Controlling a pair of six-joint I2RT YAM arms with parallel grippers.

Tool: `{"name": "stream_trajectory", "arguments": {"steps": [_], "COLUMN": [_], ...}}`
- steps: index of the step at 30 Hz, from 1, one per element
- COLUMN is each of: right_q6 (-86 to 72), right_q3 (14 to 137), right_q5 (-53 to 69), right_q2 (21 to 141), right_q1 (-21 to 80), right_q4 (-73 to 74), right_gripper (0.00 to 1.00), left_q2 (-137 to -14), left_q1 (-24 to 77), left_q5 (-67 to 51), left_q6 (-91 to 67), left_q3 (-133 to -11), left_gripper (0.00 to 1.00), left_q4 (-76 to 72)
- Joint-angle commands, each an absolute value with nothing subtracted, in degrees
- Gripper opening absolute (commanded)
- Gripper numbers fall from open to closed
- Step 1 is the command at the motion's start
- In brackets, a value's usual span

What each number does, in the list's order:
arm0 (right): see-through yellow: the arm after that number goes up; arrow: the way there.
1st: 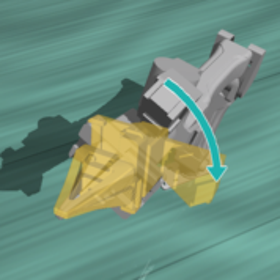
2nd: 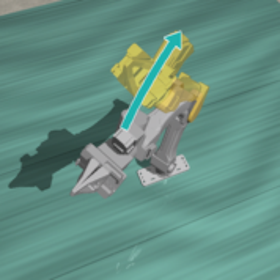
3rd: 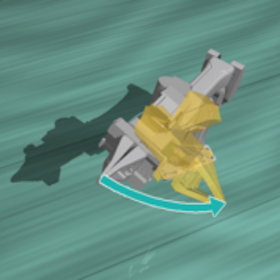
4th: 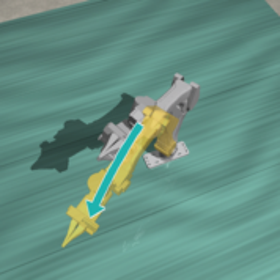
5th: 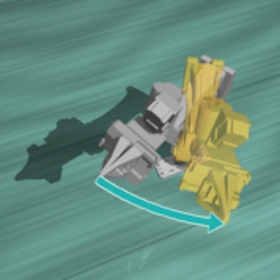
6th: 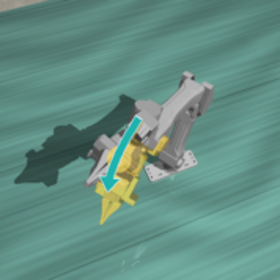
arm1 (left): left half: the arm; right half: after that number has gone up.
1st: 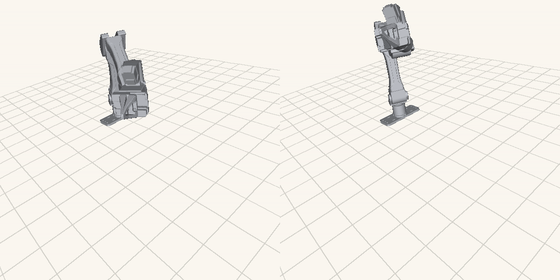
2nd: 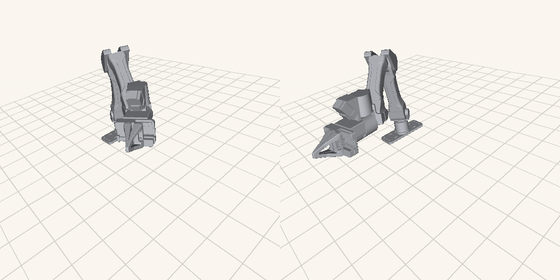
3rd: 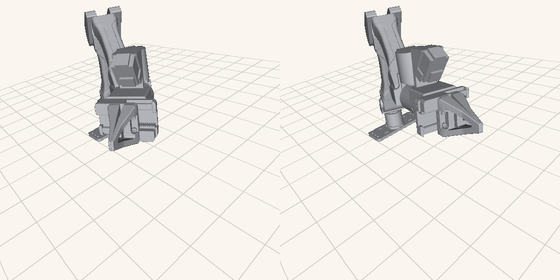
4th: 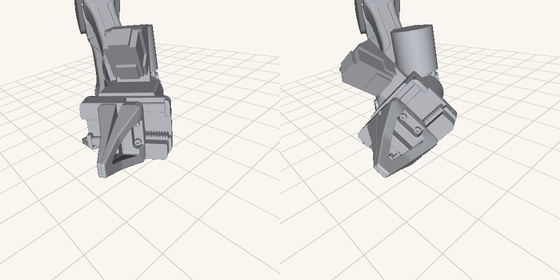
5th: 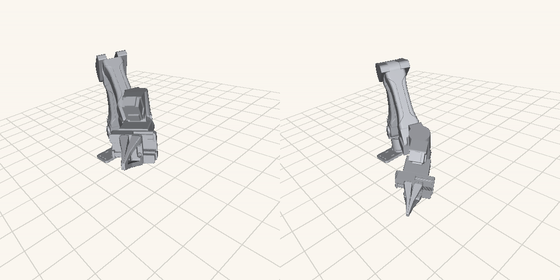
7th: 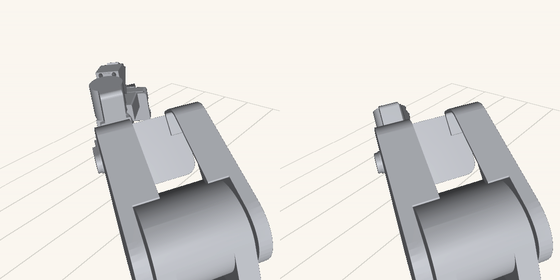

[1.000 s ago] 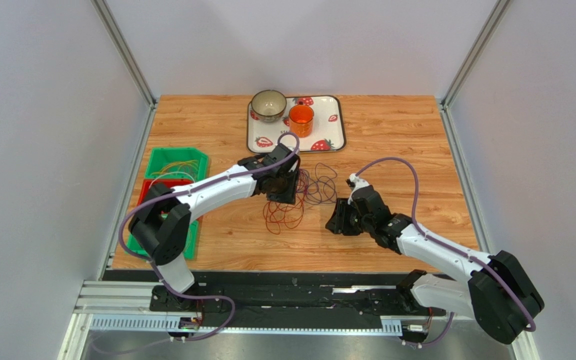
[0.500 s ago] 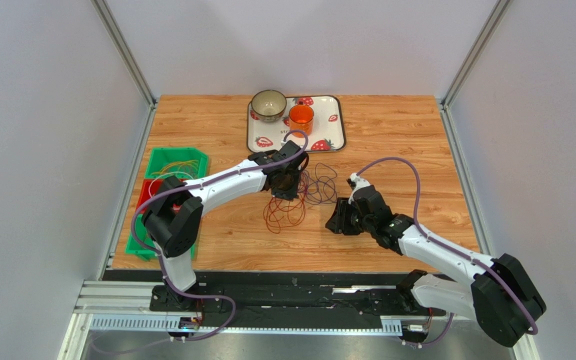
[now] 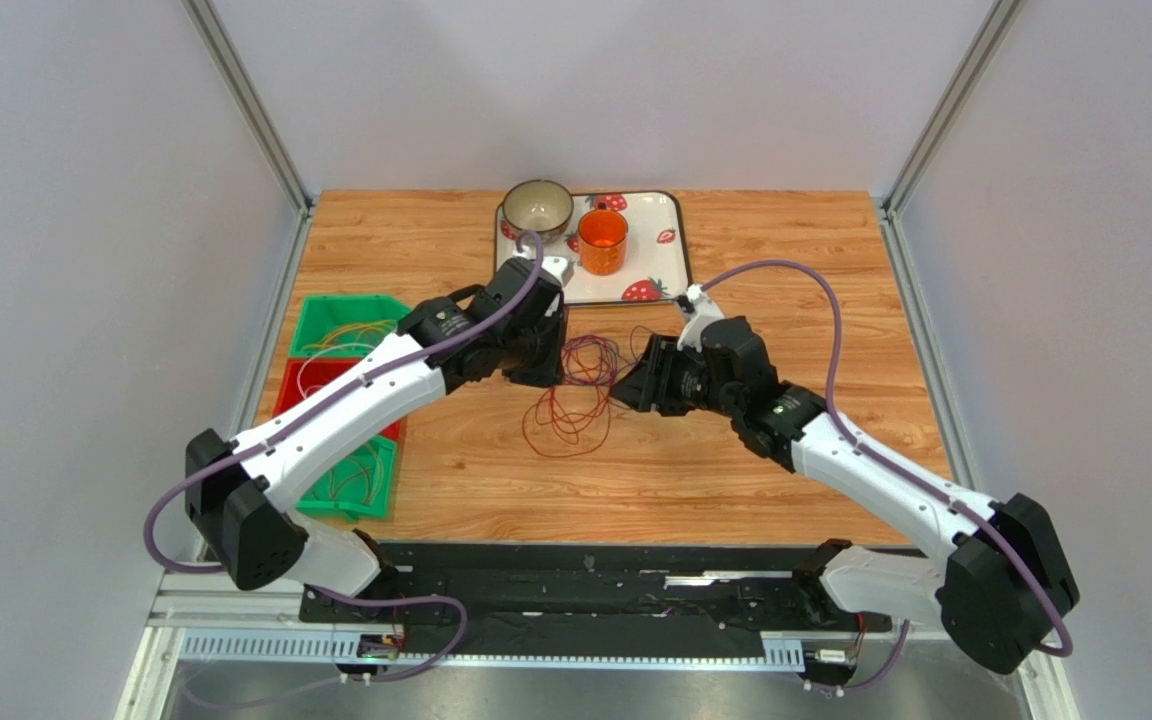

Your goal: Untangle the cables

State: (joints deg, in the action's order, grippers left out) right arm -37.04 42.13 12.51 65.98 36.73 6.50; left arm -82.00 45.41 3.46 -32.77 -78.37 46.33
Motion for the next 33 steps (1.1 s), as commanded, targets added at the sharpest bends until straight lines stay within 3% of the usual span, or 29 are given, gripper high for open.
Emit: {"name": "stream_trajectory", "arguments": {"steps": [1,9,16,22,33], "right_q6": [-38.58,-40.51,-41.84,-41.92,-43.59], "right_q3": [46.05,49.39,50.18,51.24,54.31], "right_q5": [13.63,15.29,17.58,17.58,18.28], "right_q2": [68.55,75.23,77.61,79.10,84.72], "right_q1": [37.09,37.62,40.78,42.36,44.82], "right_q4": [4.39,4.75,1.67,2.20,1.23], "right_gripper": [0.48,0.52,0.59,0.59,0.59], "left_q2": [-75.94,-67.16,-59.25,-56.25,-52.91], "left_q1": [45.70,45.70,45.70,45.70,45.70], "left_q5": [5.00,8.53,5.27,9.41,11.77], "left_q6": [-32.35,-29.62,-26.54,-27.33,-33.21], "left_q3": [-79.98,-91.92,-97.74,-90.98,-66.37], "left_gripper": [0.00,0.00,0.00,0.00,0.00], "left_q4": [51.23,60.89,58.89,59.86,52.38]}}
